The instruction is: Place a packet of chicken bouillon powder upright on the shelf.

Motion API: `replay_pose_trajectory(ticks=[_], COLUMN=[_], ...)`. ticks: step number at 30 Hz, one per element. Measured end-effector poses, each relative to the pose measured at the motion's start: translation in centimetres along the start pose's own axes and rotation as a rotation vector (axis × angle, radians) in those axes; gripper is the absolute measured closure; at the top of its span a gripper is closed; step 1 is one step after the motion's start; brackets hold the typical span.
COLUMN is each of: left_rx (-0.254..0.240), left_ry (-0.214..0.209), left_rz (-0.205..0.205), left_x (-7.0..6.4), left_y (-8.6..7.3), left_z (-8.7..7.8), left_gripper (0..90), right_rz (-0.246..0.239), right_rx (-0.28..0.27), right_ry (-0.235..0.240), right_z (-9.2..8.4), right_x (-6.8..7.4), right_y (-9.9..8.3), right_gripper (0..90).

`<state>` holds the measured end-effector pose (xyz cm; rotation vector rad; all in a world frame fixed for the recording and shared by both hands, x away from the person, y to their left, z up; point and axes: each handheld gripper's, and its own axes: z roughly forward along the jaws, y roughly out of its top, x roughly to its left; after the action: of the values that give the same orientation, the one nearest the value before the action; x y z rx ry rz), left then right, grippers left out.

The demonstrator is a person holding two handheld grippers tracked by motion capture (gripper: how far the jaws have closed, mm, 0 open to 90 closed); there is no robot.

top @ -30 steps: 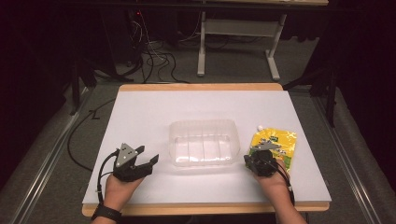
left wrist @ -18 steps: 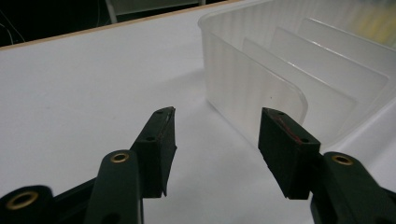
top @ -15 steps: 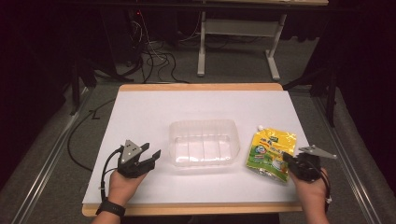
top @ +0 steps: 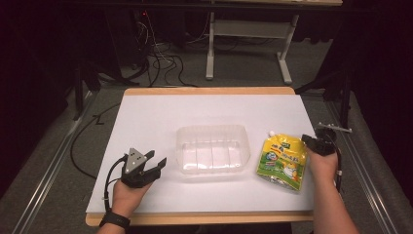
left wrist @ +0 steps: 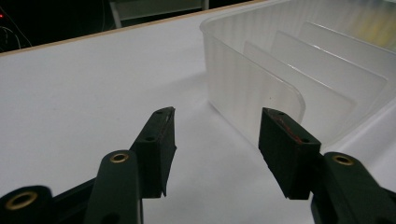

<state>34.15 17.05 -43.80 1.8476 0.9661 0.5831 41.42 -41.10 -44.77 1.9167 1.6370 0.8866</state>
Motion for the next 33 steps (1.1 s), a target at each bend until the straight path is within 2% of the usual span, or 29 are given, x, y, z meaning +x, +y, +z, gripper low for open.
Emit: replay_pose_trajectory(ticks=[1,2,5,6,8,11,14,17,20,22,24,26,27,28,31,32,33], left_rx=[0.000,0.001,0.007,0.007,0.007,0.008,0.007,0.008,0.009,0.009,0.012,0.012,0.009,0.008,0.003,0.003,0.003], left_ry=[0.000,-0.002,-0.006,-0.006,-0.010,-0.010,-0.011,-0.009,-0.010,-0.011,-0.013,-0.012,-0.010,-0.009,-0.012,-0.012,-0.012], left_rz=[0.000,0.000,0.014,0.014,0.014,0.018,0.016,0.015,0.013,0.011,0.011,0.013,0.011,0.011,0.009,0.009,0.009], left_x=[0.0,0.0,0.0,0.0,0.0,0.1,0.1,0.1,0.0,0.0,0.0,-0.1,-0.1,0.0,0.1,0.1,0.1], left_y=[0.0,0.0,-0.1,-0.1,-0.1,-0.2,-0.2,-0.2,-0.2,-0.2,-0.2,-0.2,-0.2,-0.2,-0.2,-0.2,-0.2], left_z=[0.0,0.0,0.1,0.1,0.1,0.0,-0.1,-0.1,-0.1,-0.1,0.0,0.0,-0.1,-0.1,-0.3,-0.3,-0.3], left_gripper=[46.5,46.5,46.4,46.4,46.4,46.3,46.3,46.2,46.2,46.2,46.1,46.1,46.1,46.2,46.2,46.2,46.2], right_rz=[0.000,0.002,0.002,0.002,-0.002,-0.012,-0.006,-0.033,-0.043,-0.044,-0.084,-0.098,-0.097,-0.048,0.025,0.025,0.072], right_rx=[0.000,0.029,0.073,0.073,0.116,0.166,0.190,0.210,0.198,0.202,0.219,0.208,0.182,0.115,0.069,0.069,0.045], right_ry=[0.000,-0.005,-0.010,-0.010,-0.025,-0.029,-0.009,0.023,0.056,0.098,0.099,0.095,0.093,0.110,0.156,0.156,0.153], right_z=[0.0,1.2,2.7,2.7,3.8,4.3,4.4,3.8,3.3,2.8,2.3,2.0,1.6,0.1,-1.4,-1.4,-2.3], right_x=[0.0,0.0,0.2,0.2,0.3,0.3,0.2,0.5,0.7,1.0,1.8,2.1,2.2,1.5,-0.2,-0.2,-1.7], right_y=[0.0,0.8,1.8,1.8,2.5,2.6,2.3,1.9,1.3,1.0,0.7,0.6,0.5,0.5,-0.1,-0.1,-1.0], right_gripper=[89.9,89.9,89.8,89.8,89.2,90.0,90.0,90.0,90.0,90.0,90.0,90.0,90.0,85.3,76.2,76.2,63.8])
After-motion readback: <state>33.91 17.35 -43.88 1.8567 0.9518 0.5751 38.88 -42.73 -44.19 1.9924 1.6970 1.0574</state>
